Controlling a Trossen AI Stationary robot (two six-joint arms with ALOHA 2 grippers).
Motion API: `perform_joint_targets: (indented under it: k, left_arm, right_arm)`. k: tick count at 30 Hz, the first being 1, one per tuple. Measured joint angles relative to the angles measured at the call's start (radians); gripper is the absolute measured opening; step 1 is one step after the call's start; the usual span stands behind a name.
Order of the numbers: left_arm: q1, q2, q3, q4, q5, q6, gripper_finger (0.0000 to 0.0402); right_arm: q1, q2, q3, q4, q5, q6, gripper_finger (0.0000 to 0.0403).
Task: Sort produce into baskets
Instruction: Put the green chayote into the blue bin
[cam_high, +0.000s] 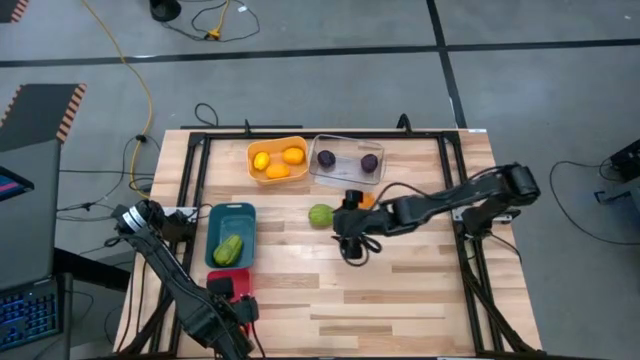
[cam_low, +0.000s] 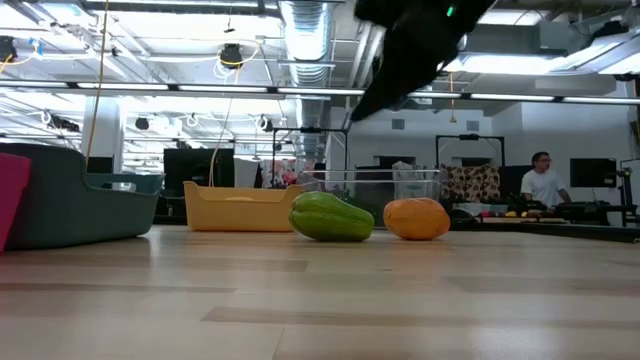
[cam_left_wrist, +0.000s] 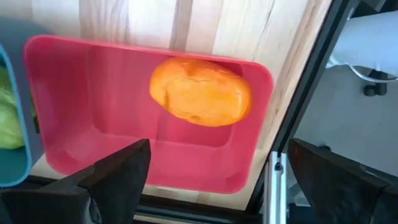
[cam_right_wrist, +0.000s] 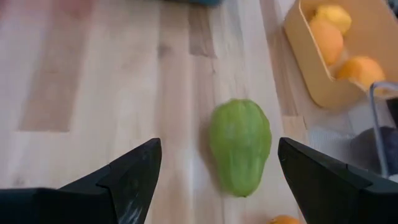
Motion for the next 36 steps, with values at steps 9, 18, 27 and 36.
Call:
perform_joint_targets:
  k: [9, 18, 27, 36]
  left_arm:
    - [0.000, 0.000, 0.000, 0.020, -0.026, 0.000, 0.0366]
    - [0.000, 0.000, 0.000, 0.026, -0.027, -0.019, 0.0366]
    - [0.000, 0.000, 0.000, 0.028, -0.027, -0.024, 0.0366]
    - [0.000, 0.000, 0.000, 0.028, -0.044, -0.023, 0.0366]
  right_arm:
    - [-0.107, 0.151, 0.035, 0.033, -0.033, -0.001, 0.0349]
    - [-0.173, 0.273, 0.108, -0.010, -0.092, -0.001, 0.0349]
    - [-0.223, 0.331, 0.124, -0.026, -0.199, 0.007, 0.0347]
    - [-0.225, 0.334, 0.125, -0.017, -0.208, 0.007, 0.0288]
